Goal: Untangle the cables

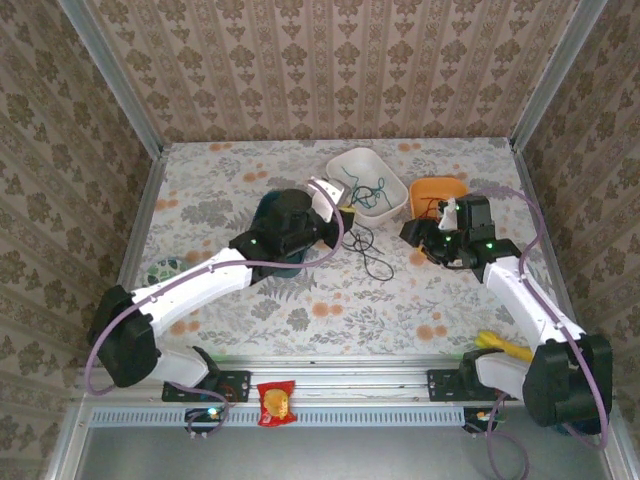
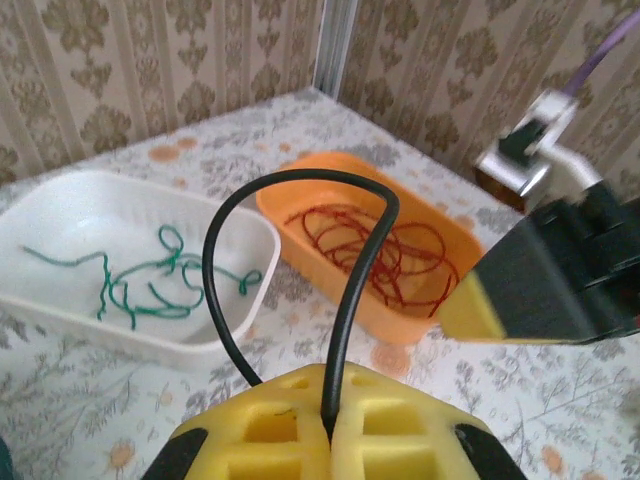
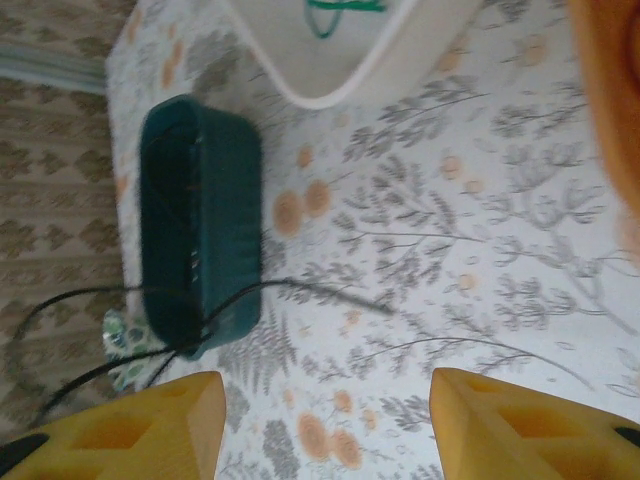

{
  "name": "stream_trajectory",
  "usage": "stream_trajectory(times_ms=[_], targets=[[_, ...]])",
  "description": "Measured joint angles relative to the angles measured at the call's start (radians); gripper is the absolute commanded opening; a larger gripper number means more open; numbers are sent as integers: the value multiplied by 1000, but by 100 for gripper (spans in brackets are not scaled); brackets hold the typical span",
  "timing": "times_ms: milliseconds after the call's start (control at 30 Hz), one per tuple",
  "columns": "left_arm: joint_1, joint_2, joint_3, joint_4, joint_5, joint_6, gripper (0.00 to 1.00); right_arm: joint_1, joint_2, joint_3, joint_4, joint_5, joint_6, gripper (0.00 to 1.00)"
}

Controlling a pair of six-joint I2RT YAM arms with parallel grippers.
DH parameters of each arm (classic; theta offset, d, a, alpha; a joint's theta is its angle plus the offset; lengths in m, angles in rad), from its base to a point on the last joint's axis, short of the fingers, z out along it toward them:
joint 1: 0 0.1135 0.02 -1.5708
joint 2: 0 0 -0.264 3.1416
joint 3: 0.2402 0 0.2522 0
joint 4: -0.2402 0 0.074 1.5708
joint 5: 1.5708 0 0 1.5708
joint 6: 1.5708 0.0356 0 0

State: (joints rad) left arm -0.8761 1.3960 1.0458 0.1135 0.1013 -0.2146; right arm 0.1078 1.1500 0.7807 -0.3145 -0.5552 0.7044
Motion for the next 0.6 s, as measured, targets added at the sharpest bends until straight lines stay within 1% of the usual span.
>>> stream_trajectory(times_ms=[67, 133, 233, 300, 400, 467, 600], targets=[[-1, 16, -14, 0, 0, -8, 0, 36, -16, -8, 29, -50, -15, 58], [-5, 29, -25, -1, 0, -15, 0, 95, -26, -8, 54, -98, -46, 58], [-13, 34, -26, -2, 0, -18, 0, 163, -23, 3, 57, -142, -93, 58], [-16, 34, -26, 2, 2, -18, 0, 187, -3, 20, 58, -158, -116, 58], [-20, 33, -26, 1, 0, -18, 0, 204, 50, 49, 60, -159, -133, 57], [-21, 29, -26, -3, -21, -17, 0, 208, 72, 53, 65, -147, -134, 57], [-19, -27, -37, -10, -74, -12, 0, 206, 36, 37, 88, -55, -129, 59]])
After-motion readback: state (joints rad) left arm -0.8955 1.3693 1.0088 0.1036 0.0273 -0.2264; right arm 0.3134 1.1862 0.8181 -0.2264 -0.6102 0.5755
